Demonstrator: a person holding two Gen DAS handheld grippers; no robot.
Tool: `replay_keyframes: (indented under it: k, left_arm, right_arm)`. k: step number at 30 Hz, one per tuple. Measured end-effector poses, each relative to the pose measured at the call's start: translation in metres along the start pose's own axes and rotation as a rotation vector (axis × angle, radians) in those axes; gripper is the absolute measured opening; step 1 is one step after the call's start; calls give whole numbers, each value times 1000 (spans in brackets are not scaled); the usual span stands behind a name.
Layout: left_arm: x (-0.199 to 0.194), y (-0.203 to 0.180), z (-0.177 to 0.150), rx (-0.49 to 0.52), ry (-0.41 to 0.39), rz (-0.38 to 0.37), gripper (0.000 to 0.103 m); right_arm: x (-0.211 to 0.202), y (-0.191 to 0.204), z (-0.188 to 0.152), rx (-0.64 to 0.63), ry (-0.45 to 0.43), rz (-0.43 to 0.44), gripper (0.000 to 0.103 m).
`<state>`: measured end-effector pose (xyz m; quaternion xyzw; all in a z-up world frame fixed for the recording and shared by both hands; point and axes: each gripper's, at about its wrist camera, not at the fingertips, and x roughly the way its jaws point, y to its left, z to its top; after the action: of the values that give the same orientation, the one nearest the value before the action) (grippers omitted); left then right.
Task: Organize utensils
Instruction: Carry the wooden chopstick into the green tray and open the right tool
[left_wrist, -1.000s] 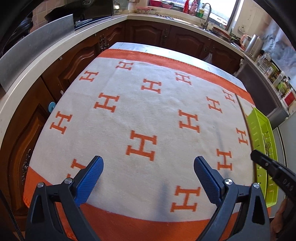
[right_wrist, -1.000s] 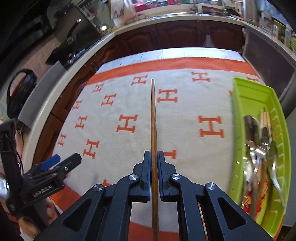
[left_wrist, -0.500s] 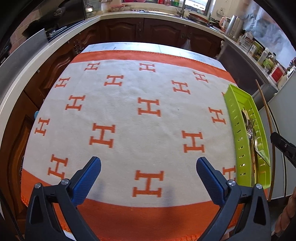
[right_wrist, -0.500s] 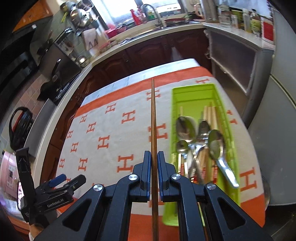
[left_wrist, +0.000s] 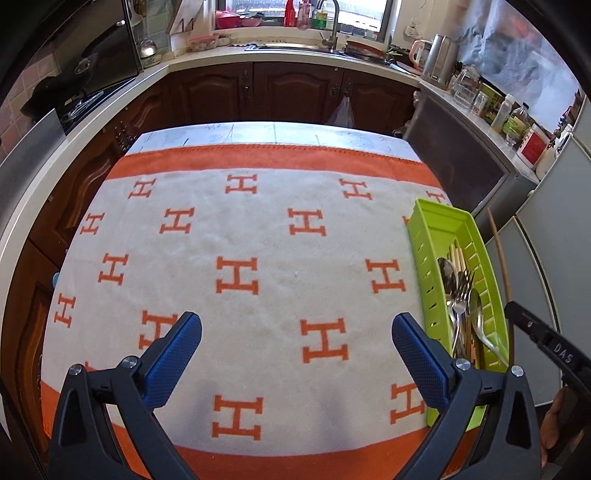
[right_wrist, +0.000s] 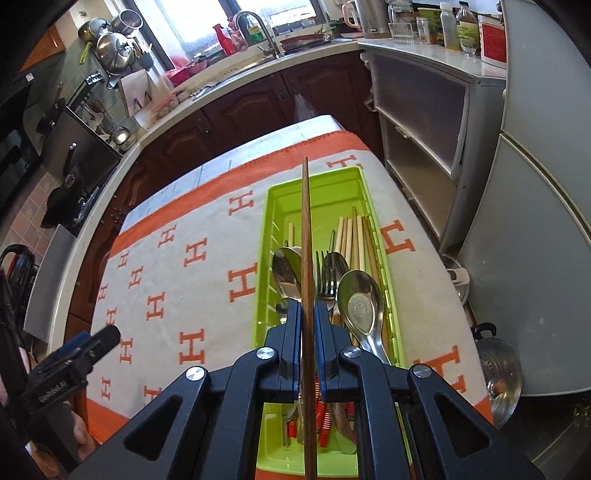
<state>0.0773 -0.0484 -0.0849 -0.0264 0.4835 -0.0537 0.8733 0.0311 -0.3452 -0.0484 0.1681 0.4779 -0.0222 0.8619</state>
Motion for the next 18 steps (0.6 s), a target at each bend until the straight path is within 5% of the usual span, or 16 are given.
replay_keyframes:
  k: [11, 18]
  left_arm:
    - [10, -7, 8, 26, -13, 28, 102]
    - [13, -9, 4, 48, -2, 54, 102]
  right_arm:
    - [19, 9, 12, 11, 14, -30, 7]
    - [21, 6, 15, 44, 14, -35, 19]
